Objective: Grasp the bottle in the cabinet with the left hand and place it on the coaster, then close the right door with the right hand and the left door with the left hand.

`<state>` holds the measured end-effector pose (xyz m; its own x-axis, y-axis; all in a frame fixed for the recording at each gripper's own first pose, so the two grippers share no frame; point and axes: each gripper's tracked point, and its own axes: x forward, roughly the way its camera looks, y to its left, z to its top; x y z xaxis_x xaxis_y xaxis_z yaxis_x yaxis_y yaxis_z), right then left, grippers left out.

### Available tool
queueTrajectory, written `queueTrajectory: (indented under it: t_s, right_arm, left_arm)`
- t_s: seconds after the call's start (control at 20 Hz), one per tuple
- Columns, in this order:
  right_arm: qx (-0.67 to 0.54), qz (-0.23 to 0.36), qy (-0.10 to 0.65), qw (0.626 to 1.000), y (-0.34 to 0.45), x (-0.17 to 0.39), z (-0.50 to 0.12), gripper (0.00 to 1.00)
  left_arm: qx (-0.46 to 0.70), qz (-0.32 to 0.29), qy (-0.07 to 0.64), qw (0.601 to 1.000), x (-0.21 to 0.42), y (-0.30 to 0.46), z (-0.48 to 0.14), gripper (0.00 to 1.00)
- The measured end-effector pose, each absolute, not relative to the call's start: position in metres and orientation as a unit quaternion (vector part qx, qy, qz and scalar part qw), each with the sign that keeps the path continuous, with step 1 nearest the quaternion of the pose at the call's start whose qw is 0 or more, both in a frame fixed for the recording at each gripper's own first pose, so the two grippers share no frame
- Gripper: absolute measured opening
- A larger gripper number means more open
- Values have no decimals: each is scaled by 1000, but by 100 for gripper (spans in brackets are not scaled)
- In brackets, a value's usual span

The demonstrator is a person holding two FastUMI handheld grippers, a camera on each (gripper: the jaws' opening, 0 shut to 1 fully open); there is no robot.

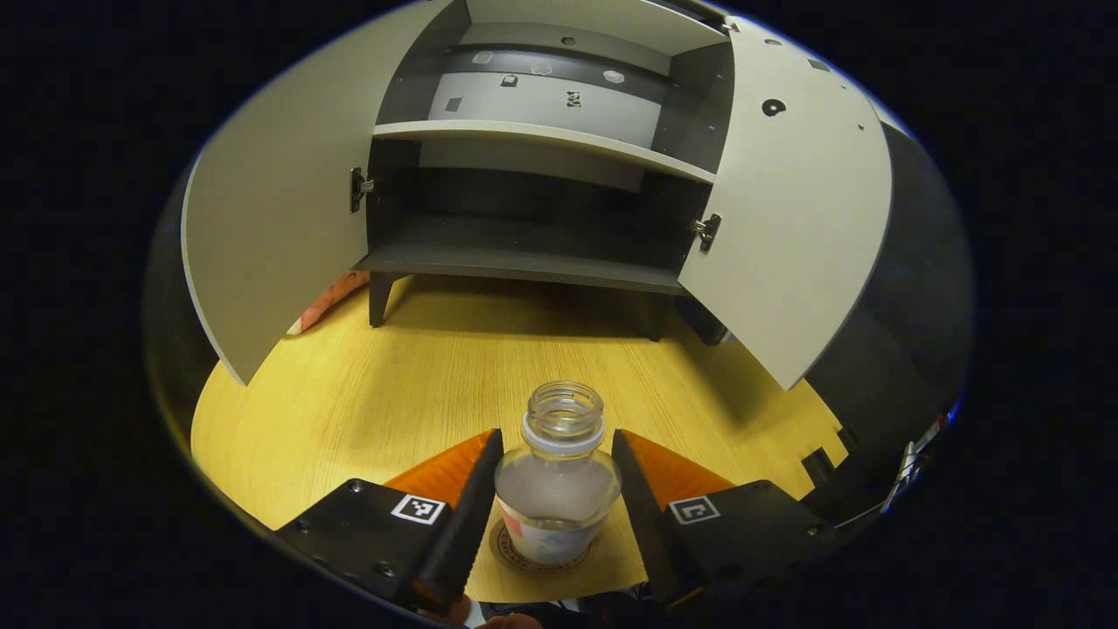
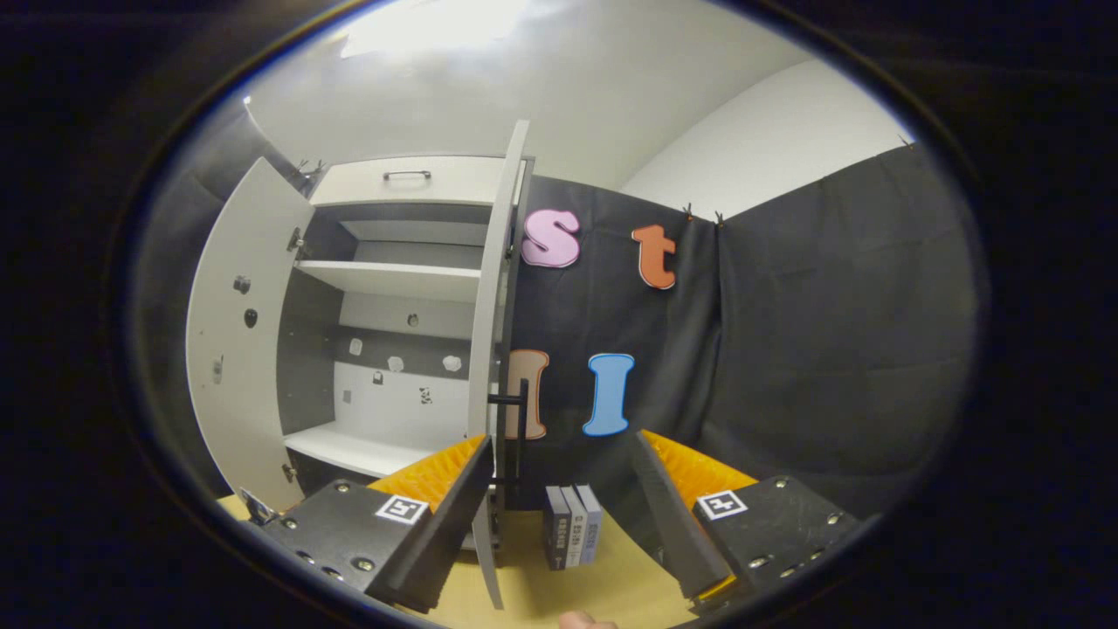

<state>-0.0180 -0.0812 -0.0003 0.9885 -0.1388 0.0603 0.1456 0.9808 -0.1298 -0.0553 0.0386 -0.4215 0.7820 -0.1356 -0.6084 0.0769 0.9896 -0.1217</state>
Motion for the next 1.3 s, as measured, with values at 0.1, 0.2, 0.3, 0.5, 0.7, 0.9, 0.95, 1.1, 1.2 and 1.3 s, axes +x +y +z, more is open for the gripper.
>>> queueTrajectory:
  t_s: [0.1, 0.2, 0.3, 0.5, 0.7, 0.9, 0.95, 1.1, 1.2, 1.3]
  right_arm:
    - [-63, -69, -23, 995, -81, -17, -2, 96]
    - [-64, -67, -22, 995, -80, -16, -3, 96]
    - [-67, -64, -21, 995, -79, -16, -4, 96]
    - [-65, -59, -18, 996, -76, -11, -7, 96]
    - [-65, -55, -17, 996, -75, -10, -10, 96]
    - [-64, -55, -15, 996, -75, -11, -12, 96]
    - [-63, -55, -14, 996, -75, -11, -13, 96]
    - [-60, -55, -10, 997, -76, -11, -16, 96]
    - [-60, -55, -9, 997, -76, -12, -17, 96]
    - [-60, -56, -8, 997, -76, -13, -20, 96]
  left_arm:
    - [-37, -56, 326, 943, -57, 38, -421, 78]
    - [-31, -55, 332, 941, -60, 37, -422, 78]
    - [-27, -57, 330, 942, -60, 36, -419, 78]
    - [-40, -60, 351, 934, -67, 32, -419, 78]
    - [-24, -49, 356, 933, -70, 38, -422, 78]
    - [-24, -45, 363, 930, -72, 38, -421, 82]
    - [-21, -43, 369, 928, -74, 38, -422, 88]
    - [-15, -47, 365, 930, -74, 36, -416, 96]
    - [-13, -53, 362, 930, -74, 34, -409, 96]
    - [-11, -60, 350, 935, -72, 29, -397, 96]
